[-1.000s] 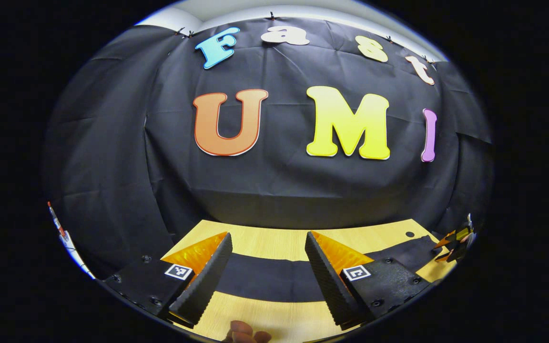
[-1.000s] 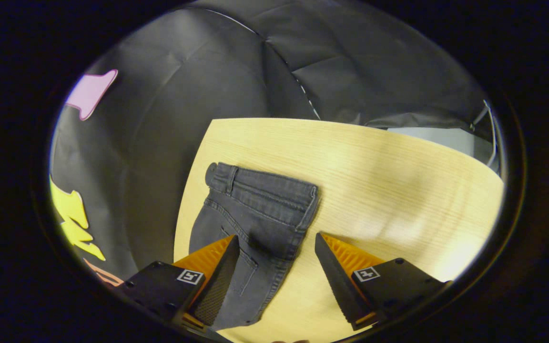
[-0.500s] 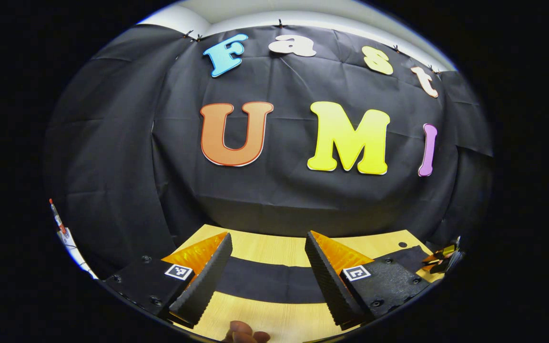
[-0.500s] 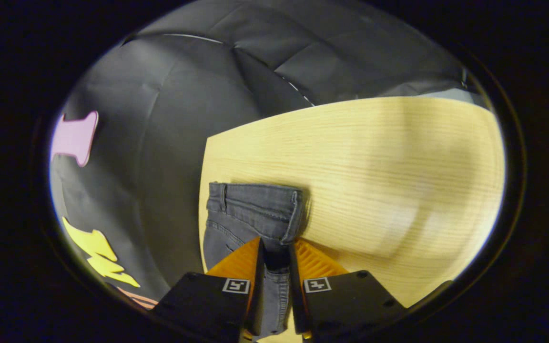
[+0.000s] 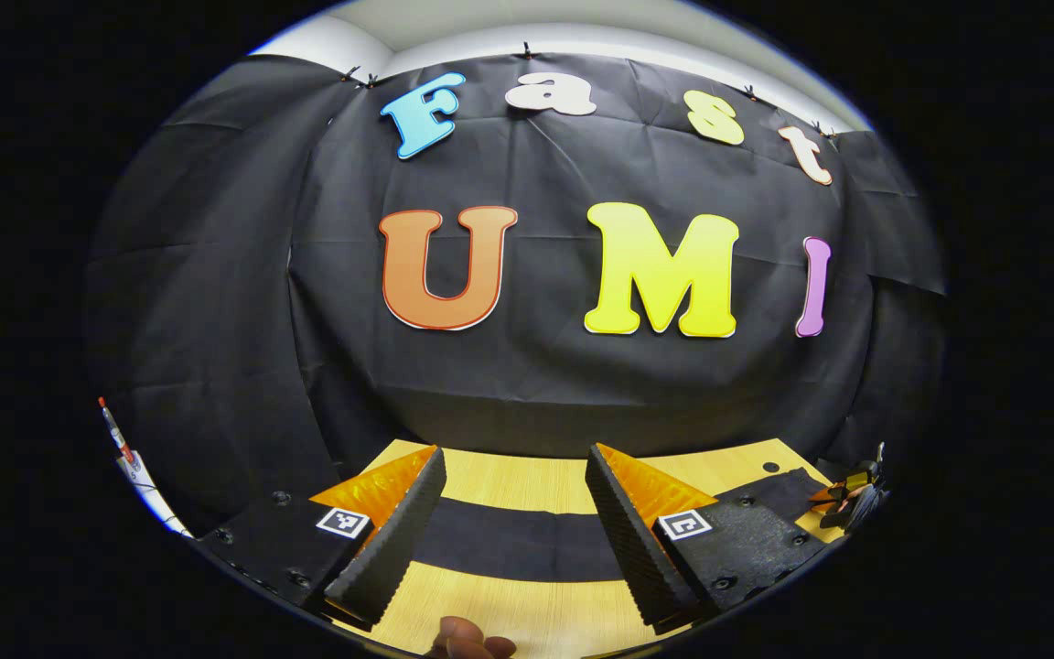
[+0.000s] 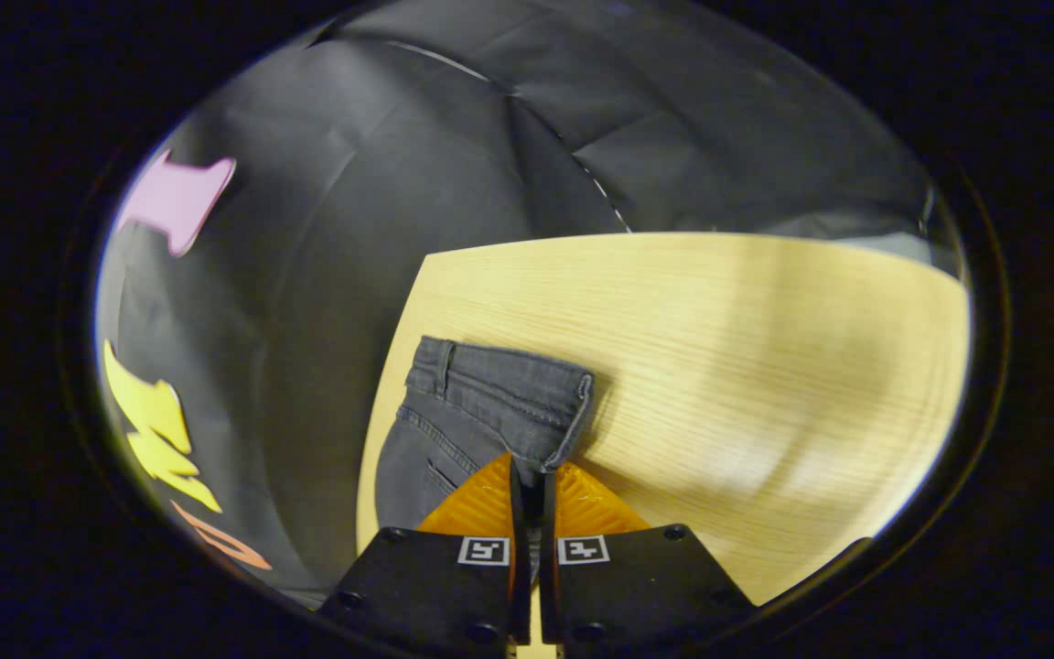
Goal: Grasp the waist and the cuffs of the jeans and fold them to make the two legs overlap; first hold the waist and fold one-third of the jeans toward the cuffs, then hold the cuffs and fold the remaining one-third in the same direction to finish folding.
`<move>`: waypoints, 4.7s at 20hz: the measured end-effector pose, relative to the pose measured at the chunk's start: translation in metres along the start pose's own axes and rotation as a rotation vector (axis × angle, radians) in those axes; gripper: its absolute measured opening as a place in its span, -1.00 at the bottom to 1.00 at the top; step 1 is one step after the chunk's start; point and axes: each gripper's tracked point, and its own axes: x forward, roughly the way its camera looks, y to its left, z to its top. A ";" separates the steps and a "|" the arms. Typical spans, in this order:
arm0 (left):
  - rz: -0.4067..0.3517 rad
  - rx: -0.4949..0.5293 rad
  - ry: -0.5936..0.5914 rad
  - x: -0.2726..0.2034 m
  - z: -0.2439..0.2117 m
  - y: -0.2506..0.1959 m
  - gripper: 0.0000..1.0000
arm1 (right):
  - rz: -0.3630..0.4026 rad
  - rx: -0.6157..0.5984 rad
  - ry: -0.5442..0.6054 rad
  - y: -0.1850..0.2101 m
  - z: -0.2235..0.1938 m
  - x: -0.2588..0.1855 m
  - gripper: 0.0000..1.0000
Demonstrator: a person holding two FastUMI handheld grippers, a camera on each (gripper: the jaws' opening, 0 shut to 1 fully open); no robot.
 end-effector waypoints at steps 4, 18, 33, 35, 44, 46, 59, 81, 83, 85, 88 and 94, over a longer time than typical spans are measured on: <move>0.017 -0.001 0.000 -0.008 0.003 0.010 0.96 | 0.010 -0.309 -0.108 0.057 0.003 -0.029 -1.00; 0.025 -0.007 0.033 -0.011 -0.010 0.032 0.96 | 0.385 -1.061 -0.308 0.286 -0.180 -0.128 -0.92; 0.069 -0.016 0.085 -0.013 -0.030 0.059 0.98 | 0.533 -1.555 -0.104 0.277 -0.412 -0.088 -0.99; 0.081 -0.024 0.086 -0.013 -0.032 0.066 0.98 | 0.522 -1.623 -0.070 0.264 -0.435 -0.073 -0.92; 0.122 -0.040 0.089 -0.013 -0.033 0.083 0.97 | 0.439 -1.738 0.046 0.214 -0.473 -0.040 -0.92; 0.126 -0.041 0.095 -0.014 -0.037 0.086 0.97 | 0.426 -1.729 0.071 0.210 -0.477 -0.036 -0.90; 0.167 -0.115 0.070 -0.005 -0.042 0.103 0.97 | 0.566 -1.657 0.176 0.227 -0.493 -0.079 0.97; 0.164 -0.679 0.285 0.049 -0.185 0.166 0.97 | 0.678 -1.118 -0.687 0.383 -0.169 -0.262 0.96; 0.179 -0.744 0.306 0.054 -0.202 0.173 0.98 | 0.657 -1.111 -0.738 0.376 -0.153 -0.275 0.96; 0.170 -0.829 0.321 0.060 -0.214 0.174 0.97 | 0.629 -1.086 -0.760 0.370 -0.137 -0.281 0.96; 0.180 -0.943 0.340 0.066 -0.227 0.177 0.98 | 0.587 -1.050 -0.770 0.356 -0.114 -0.286 0.97; 0.198 -1.100 0.354 0.071 -0.242 0.181 0.98 | 0.503 -1.056 -0.775 0.338 -0.089 -0.289 0.97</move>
